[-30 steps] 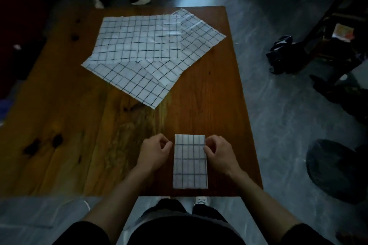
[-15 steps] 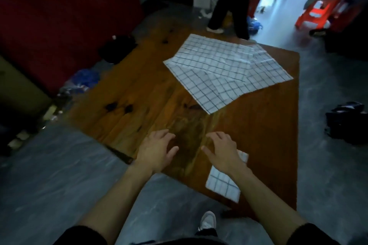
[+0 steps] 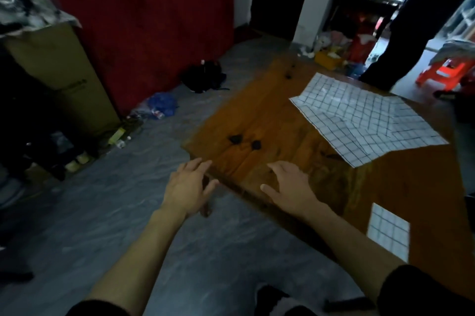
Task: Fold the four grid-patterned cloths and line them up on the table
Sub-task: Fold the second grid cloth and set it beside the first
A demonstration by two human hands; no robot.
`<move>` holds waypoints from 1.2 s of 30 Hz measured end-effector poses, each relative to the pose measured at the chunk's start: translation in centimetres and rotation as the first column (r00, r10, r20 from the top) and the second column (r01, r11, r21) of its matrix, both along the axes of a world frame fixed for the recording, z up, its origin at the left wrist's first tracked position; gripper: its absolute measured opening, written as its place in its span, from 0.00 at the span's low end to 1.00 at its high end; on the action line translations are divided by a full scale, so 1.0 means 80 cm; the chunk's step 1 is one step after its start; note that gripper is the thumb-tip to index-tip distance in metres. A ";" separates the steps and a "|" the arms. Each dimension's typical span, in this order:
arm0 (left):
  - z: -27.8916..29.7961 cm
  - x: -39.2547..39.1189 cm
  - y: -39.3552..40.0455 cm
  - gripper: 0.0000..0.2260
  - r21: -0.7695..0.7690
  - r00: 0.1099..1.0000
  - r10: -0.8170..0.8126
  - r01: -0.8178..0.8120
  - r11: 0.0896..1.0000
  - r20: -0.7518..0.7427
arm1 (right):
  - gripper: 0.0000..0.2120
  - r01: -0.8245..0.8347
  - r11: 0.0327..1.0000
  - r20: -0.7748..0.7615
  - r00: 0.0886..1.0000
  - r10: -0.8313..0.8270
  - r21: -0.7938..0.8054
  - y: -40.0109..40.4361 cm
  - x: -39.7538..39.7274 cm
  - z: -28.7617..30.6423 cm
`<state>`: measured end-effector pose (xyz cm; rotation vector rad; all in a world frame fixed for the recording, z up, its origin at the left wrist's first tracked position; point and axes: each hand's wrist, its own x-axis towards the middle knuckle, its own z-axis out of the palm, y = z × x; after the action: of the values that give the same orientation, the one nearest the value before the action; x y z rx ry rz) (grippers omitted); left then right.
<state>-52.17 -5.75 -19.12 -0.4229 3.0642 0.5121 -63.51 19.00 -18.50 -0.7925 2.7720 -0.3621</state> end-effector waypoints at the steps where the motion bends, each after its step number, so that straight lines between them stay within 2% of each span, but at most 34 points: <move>1: 0.004 0.002 -0.017 0.27 -0.007 1.000 0.011 -0.012 1.000 -0.023 | 0.30 -0.031 0.999 -0.011 0.999 0.031 0.015 -0.020 0.003 0.002; 7: 0.013 -0.001 -0.100 0.26 0.001 0.993 0.100 -0.100 0.995 -0.057 | 0.32 -0.126 0.991 -0.007 0.992 0.127 0.041 -0.142 -0.021 -0.002; 13: 0.002 -0.044 -0.192 0.28 -0.076 0.990 0.141 -0.139 0.987 0.028 | 0.32 -0.199 0.979 -0.036 0.979 0.198 -0.029 -0.275 -0.083 -0.043; 18: 0.013 -0.114 -0.272 0.27 -0.131 0.974 0.132 -0.109 0.985 0.183 | 0.31 -0.160 0.985 0.044 0.986 0.163 -0.066 -0.362 -0.155 -0.052; 21: 0.016 -0.172 -0.313 0.27 -0.156 0.975 0.085 -0.053 0.986 0.204 | 0.31 -0.147 0.987 0.039 0.988 0.150 -0.072 -0.393 -0.201 -0.046; 26: 0.007 -0.268 -0.362 0.28 -0.118 0.975 -0.011 0.039 0.992 0.224 | 0.33 -0.064 0.997 0.063 0.996 0.067 -0.048 -0.413 -0.268 -0.038; 30: -0.007 -0.346 -0.415 0.28 -0.081 0.973 -0.118 0.136 0.987 0.199 | 0.34 0.064 0.998 0.044 0.997 -0.064 0.006 -0.447 -0.313 -0.044; 36: -0.017 -0.469 -0.525 0.28 -0.003 0.943 -0.299 0.303 0.953 0.147 | 0.29 0.298 0.954 -0.018 0.954 -0.298 -0.017 -0.524 -0.376 -0.039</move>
<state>-89.68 -47.74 -20.48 0.0125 2.9181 0.4097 -93.63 -22.95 -21.66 -0.3786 2.9135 -0.4294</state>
